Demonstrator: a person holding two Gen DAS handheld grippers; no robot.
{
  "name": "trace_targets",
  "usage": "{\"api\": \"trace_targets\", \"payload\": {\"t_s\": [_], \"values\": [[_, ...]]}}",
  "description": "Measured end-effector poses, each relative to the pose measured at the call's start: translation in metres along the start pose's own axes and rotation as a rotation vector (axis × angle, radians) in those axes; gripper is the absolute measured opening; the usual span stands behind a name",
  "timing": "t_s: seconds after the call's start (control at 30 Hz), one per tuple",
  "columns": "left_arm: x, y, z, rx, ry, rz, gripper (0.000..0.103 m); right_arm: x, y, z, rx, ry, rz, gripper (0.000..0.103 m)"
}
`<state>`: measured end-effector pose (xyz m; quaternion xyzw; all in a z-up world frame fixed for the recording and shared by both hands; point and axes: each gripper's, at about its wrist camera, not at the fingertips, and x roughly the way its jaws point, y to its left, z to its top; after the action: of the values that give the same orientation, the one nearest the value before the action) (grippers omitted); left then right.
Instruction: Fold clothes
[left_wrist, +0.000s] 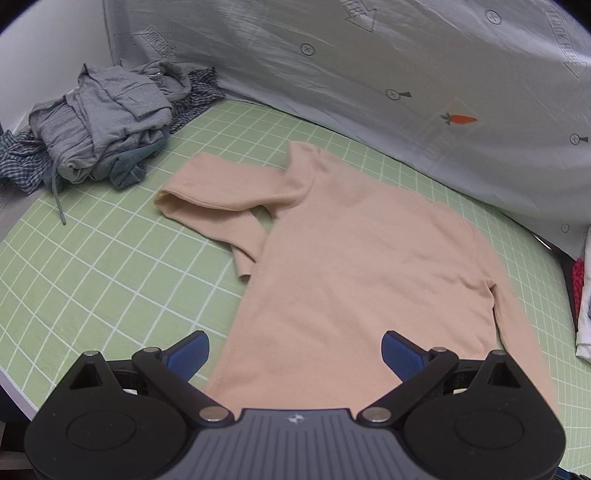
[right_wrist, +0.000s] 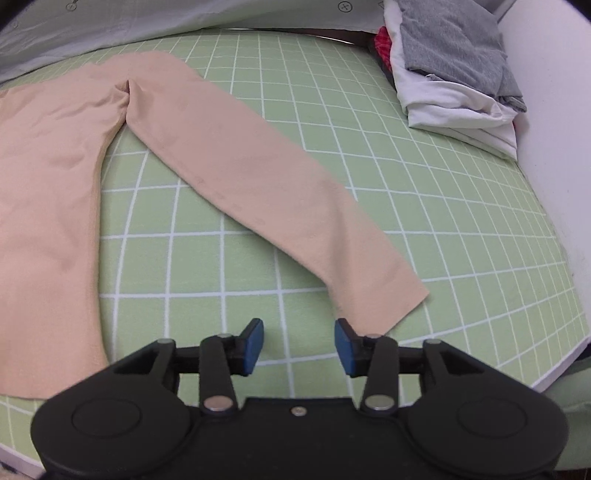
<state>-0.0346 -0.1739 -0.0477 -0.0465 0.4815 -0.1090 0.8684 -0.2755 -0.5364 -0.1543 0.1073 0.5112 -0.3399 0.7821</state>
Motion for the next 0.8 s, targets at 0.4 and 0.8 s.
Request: {"api": "trace_targets", "payload": {"t_s": [0.4, 0.8], "values": [[0.031, 0.100, 0.065, -0.069, -0.019, 0.101, 0.098, -0.001, 0.128, 0.037, 0.098, -0.053, 0.184, 0.103], [0.129, 0.139, 0.132, -0.001, 0.087, 0.125, 0.069, 0.027, 0.208, 0.079, 0.091, -0.005, 0.166, 0.103]]}}
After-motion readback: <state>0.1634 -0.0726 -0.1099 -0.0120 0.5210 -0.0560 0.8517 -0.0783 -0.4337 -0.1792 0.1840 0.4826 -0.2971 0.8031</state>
